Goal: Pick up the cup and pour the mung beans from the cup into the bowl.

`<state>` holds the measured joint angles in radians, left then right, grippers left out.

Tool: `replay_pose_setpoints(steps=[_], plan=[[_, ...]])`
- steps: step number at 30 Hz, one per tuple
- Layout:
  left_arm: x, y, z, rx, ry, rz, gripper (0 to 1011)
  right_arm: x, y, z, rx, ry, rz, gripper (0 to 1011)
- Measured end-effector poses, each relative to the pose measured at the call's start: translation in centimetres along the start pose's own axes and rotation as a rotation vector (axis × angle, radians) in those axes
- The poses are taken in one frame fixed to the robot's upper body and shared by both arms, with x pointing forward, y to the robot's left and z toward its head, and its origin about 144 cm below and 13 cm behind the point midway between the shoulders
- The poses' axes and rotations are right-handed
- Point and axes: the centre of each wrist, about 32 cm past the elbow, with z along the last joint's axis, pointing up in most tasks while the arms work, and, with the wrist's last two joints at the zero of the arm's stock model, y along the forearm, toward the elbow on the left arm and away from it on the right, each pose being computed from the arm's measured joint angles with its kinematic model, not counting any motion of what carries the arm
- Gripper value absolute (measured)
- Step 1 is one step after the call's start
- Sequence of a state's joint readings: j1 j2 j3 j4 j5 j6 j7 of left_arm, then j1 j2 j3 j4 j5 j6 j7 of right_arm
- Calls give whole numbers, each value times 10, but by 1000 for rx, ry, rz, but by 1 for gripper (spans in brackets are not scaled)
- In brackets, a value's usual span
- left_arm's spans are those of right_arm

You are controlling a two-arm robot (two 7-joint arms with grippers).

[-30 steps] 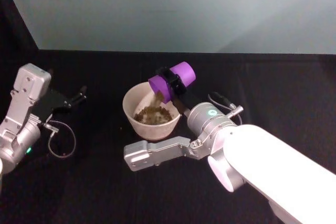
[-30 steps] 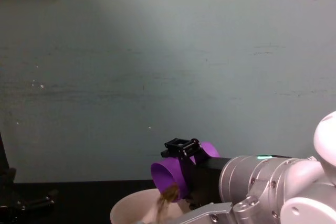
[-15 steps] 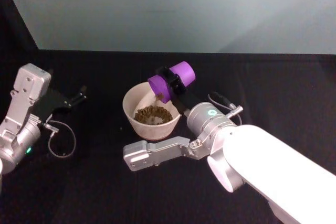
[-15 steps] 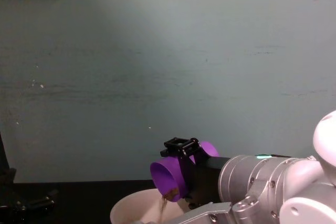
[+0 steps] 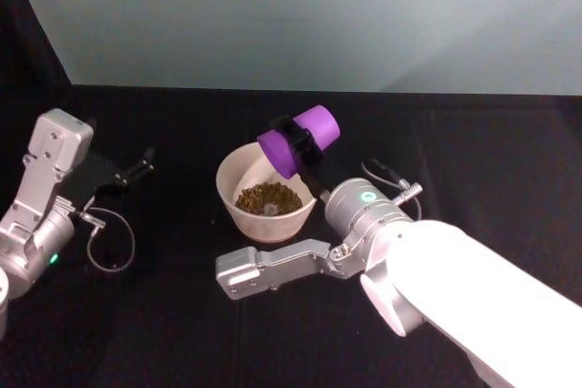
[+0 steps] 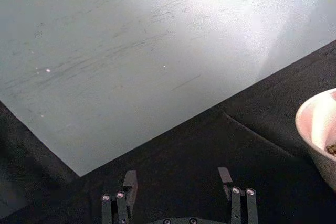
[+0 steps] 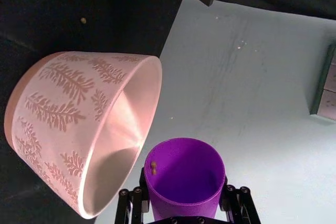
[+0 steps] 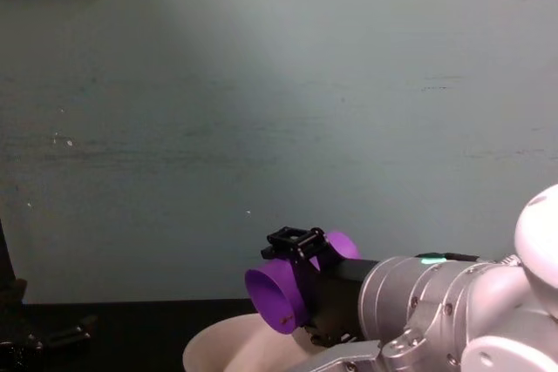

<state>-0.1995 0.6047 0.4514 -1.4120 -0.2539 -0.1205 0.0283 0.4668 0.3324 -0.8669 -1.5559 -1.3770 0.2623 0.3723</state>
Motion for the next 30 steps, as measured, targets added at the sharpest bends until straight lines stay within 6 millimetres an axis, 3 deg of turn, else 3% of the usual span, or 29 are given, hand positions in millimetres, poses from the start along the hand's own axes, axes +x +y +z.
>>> replay_pose_setpoints(steps=[7, 30], plan=[[0, 0, 0, 0, 0, 0, 1000, 1, -1, 4, -16, -76, -12, 718], [0, 0, 0, 0, 0, 0, 1000, -6, -8, 26, -41, -583, -93, 718]])
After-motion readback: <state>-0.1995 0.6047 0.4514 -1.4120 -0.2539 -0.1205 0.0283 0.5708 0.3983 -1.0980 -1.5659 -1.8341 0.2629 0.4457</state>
